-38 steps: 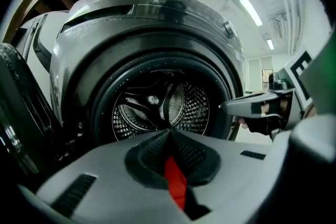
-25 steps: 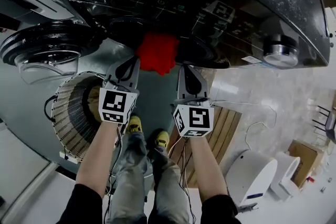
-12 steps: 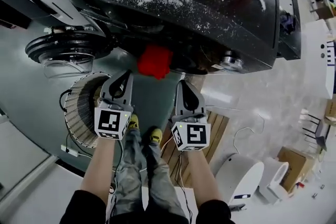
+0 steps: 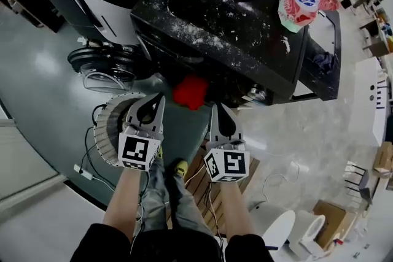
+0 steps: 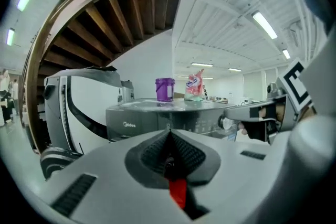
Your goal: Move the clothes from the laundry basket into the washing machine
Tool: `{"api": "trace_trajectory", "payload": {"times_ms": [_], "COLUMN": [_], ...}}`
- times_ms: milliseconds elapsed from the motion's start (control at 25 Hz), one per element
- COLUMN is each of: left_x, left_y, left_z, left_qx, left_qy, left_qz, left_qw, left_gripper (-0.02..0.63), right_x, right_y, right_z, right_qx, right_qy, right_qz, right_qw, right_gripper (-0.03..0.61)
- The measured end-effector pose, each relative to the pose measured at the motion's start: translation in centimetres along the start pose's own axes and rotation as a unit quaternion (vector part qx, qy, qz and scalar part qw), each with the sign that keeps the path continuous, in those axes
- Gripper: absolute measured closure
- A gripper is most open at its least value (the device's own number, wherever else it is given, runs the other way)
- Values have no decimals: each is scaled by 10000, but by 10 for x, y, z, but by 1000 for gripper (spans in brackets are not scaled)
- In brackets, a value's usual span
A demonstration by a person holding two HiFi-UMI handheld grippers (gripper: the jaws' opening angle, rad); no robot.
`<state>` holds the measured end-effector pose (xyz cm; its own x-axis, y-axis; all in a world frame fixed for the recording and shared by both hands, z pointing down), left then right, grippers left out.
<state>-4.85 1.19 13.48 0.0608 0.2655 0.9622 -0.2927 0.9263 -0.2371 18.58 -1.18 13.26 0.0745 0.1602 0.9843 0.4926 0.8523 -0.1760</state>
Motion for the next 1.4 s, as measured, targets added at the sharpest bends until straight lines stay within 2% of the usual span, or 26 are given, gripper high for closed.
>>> {"api": "trace_trajectory", "payload": {"times_ms": [280,520,880,1040,1160,1400], "left_x": [-57,-88,-123,-131,-137,-156], "left_y": [57,115,198,229,252,281], "left_z": [25,48,89,109,124,150], "left_qx": [-719,-1309,-2224,-2444,-2566,-2548], "left_qy": [-120,-297,-333,-315,-160,-228], "left_qz": [-264,-462,-704,-768,-790,-729], "left_qw": [9970,9899,9718,9661,9631,9640], "left_gripper": [603,603,603,603,603,603], "right_x": [-64,-97,-145,-158,-171,-199], "right_y": [-7,-12,-29,-34,-37,-35], "right_z": [32,71,130,163,184,215], "right_qx": [-516,-1027,-1664,-1856,-1870,-1719], "right_qy": [95,114,186,243,288,290], "right_qz": [-294,-513,-780,-848,-881,-1036], "right_qw": [9982,9933,9828,9786,9780,9792], "right_gripper": [575,575,575,575,575,575]}}
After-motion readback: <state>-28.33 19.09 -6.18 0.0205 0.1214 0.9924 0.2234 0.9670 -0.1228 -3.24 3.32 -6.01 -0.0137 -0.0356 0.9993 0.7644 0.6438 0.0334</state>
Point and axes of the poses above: the fingertips, and each gripper's own axes: y backward along the fingers, z to its left, x out of its underside, the point moved 10 cm from there along y, backward along the fingers, and after that the axes turned 8 degrees about y, right-handed, at the moved point
